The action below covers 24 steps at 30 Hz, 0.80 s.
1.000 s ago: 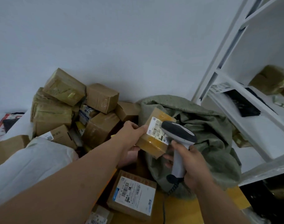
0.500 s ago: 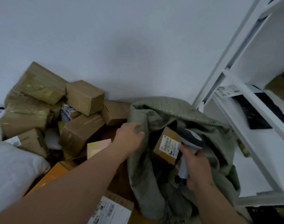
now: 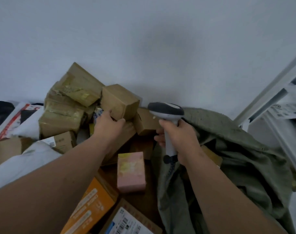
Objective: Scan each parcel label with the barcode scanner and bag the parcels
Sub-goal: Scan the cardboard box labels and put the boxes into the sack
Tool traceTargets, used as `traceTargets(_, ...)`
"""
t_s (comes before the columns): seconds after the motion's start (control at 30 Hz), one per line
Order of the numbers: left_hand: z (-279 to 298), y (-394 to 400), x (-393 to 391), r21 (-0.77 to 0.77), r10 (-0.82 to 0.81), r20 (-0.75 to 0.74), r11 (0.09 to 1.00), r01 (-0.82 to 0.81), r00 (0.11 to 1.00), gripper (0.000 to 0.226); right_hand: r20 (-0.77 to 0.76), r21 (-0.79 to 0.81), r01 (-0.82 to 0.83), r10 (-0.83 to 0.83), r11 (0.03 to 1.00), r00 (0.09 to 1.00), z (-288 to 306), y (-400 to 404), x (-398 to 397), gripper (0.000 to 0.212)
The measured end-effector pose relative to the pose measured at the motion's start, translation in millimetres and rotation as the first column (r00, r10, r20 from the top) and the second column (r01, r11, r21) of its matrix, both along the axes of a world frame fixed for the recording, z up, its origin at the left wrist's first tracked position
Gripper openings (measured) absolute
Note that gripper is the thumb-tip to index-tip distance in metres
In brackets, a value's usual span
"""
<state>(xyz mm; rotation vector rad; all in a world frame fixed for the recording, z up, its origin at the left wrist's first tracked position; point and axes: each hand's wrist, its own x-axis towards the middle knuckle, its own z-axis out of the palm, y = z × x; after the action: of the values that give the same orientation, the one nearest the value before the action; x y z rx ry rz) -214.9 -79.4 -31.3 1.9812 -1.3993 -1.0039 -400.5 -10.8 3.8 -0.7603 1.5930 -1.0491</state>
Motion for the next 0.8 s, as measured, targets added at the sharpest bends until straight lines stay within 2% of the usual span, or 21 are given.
traceTargets(0.13,-6,-23,16,0.046,0.022,-0.134,0.999,-0.015,0.991,0.068,-0.1,-0.059,-0.101,0.095,0.993,0.99,7,-50,29,0.015)
traceTargets(0.23,-8,-37,21,0.073,0.035,-0.239,0.997,-0.019,0.97,0.062,-0.152,-0.08,-0.177,0.164,0.981,0.975,6,-84,47,0.025)
traceTargets(0.37,-10,-48,22,0.15,0.066,-0.355,0.989,-0.013,0.932,0.059,-0.104,-0.034,-0.23,0.226,0.972,0.969,-1,-116,66,0.025)
traceTargets(0.43,-12,-51,22,0.216,0.131,-0.457,0.976,-0.033,0.88,0.059,-0.091,0.007,-0.242,0.242,0.97,0.966,-9,-123,71,0.032)
traceTargets(0.6,-14,-50,18,0.281,0.223,-0.598,0.958,-0.059,0.77,0.051,-0.008,-0.023,-0.173,0.173,0.985,0.985,-22,-119,67,0.037)
traceTargets(0.7,-10,-47,14,0.285,0.259,-0.629,0.954,-0.092,0.733,0.043,0.068,-0.068,-0.103,0.108,0.992,0.992,-20,-112,63,0.03)
traceTargets(0.8,-6,-39,7,0.29,0.28,-0.632,0.95,-0.115,0.723,0.046,0.098,-0.129,-0.065,0.078,0.99,0.992,-18,-98,65,0.038)
